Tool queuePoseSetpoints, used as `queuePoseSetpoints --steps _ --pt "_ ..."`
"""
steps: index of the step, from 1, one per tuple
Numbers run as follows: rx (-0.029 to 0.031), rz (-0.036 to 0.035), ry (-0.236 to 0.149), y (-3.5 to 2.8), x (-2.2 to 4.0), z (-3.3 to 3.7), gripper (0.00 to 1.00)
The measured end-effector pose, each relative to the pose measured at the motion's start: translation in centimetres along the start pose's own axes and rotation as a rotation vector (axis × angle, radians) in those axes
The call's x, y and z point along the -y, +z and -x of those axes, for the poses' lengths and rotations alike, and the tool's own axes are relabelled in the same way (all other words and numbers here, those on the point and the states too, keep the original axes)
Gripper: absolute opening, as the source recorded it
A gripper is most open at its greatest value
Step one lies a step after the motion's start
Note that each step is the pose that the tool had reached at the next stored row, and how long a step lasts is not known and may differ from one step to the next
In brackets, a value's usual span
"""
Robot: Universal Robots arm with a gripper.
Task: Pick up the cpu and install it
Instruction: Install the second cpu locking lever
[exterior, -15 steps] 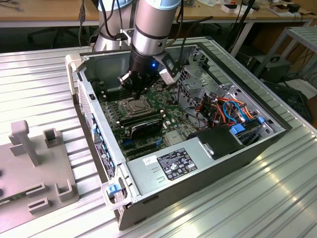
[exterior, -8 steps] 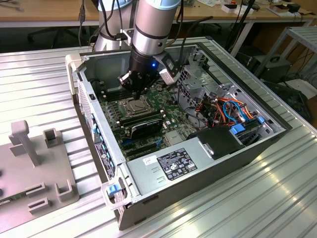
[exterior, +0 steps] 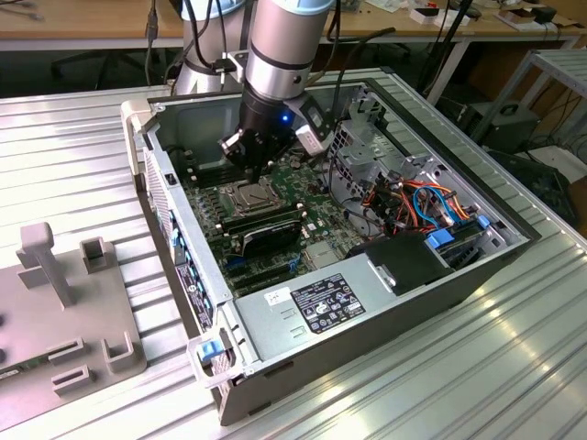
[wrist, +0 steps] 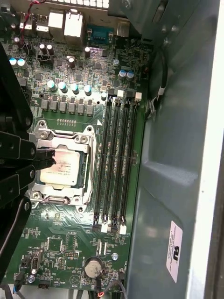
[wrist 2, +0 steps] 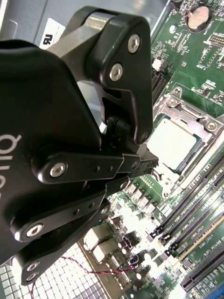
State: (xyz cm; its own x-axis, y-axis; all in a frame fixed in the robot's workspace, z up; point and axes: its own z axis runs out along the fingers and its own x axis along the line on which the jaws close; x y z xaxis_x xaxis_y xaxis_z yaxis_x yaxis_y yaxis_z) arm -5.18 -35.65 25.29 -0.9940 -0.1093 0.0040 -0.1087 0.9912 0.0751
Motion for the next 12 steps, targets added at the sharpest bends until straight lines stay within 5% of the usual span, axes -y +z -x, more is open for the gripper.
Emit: queuePoseSetpoints --steps 1,12 --pt "0.0001 0.0000 0.000 -0.05 0.72 -0.07 0.11" --pt "0.0000 -0.0001 0.000 -0.11 1.39 -0.15 0.11"
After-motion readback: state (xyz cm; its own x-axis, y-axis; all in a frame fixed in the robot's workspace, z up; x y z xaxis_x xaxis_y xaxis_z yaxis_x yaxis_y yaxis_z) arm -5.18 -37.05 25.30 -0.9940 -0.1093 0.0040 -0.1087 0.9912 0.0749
